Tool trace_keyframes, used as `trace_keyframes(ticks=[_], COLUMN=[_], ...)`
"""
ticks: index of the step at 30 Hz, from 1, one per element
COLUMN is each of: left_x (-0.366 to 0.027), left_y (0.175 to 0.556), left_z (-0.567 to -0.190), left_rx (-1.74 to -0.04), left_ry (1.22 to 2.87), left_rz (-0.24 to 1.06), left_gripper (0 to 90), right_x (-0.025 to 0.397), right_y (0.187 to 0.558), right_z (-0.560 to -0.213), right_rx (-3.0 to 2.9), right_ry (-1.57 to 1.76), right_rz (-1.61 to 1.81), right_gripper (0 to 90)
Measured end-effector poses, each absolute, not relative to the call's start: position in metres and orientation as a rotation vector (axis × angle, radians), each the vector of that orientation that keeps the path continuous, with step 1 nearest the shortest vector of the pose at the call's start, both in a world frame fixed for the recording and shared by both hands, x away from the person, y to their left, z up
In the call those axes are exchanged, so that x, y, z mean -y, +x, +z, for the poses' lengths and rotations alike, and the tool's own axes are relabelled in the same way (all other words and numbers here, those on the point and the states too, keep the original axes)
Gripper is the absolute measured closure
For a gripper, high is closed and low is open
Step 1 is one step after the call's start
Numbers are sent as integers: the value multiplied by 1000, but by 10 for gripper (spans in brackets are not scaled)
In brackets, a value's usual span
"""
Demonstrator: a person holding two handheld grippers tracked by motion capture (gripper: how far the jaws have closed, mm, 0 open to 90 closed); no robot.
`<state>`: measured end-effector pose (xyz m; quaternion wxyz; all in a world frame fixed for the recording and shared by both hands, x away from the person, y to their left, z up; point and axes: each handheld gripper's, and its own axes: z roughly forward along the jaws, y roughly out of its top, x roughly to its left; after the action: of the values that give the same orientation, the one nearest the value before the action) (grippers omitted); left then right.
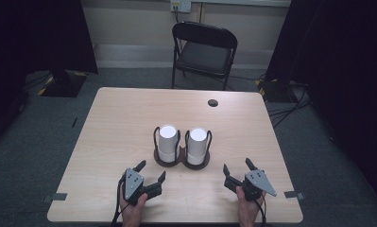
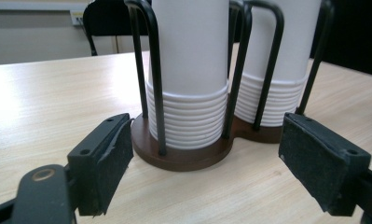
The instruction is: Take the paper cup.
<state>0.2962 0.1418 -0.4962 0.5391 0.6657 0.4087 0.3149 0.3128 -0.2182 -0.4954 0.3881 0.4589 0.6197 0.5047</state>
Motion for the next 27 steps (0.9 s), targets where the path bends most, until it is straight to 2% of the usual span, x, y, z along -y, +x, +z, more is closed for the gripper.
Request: trace_keyframes(ticks=[6, 13, 21, 23, 27], left_x=[-141, -147, -144, -138, -136], left_y=[300, 295, 294, 296, 297], left_z=[-496, -492, -488, -484, -482], left_rx=[-998, -917, -875, -875, -856], left_ry=[1593, 1551, 1572, 1635, 1622], left_rz=[740, 708, 617, 593, 537], left_gripper=[187, 185, 168, 220, 214], right_x=[218, 219, 220, 220, 220], right_y=[312, 315, 313, 313, 313], right_z=[-496, -495, -495, -495, -495], right_rx=[-1569, -1595, -1582, -1583, -1576], right_ry=[1159, 1186, 1167, 1165, 1170], right_rz=[1280, 1278, 1306, 1299, 1305], right_gripper=[133, 131, 131, 132, 132])
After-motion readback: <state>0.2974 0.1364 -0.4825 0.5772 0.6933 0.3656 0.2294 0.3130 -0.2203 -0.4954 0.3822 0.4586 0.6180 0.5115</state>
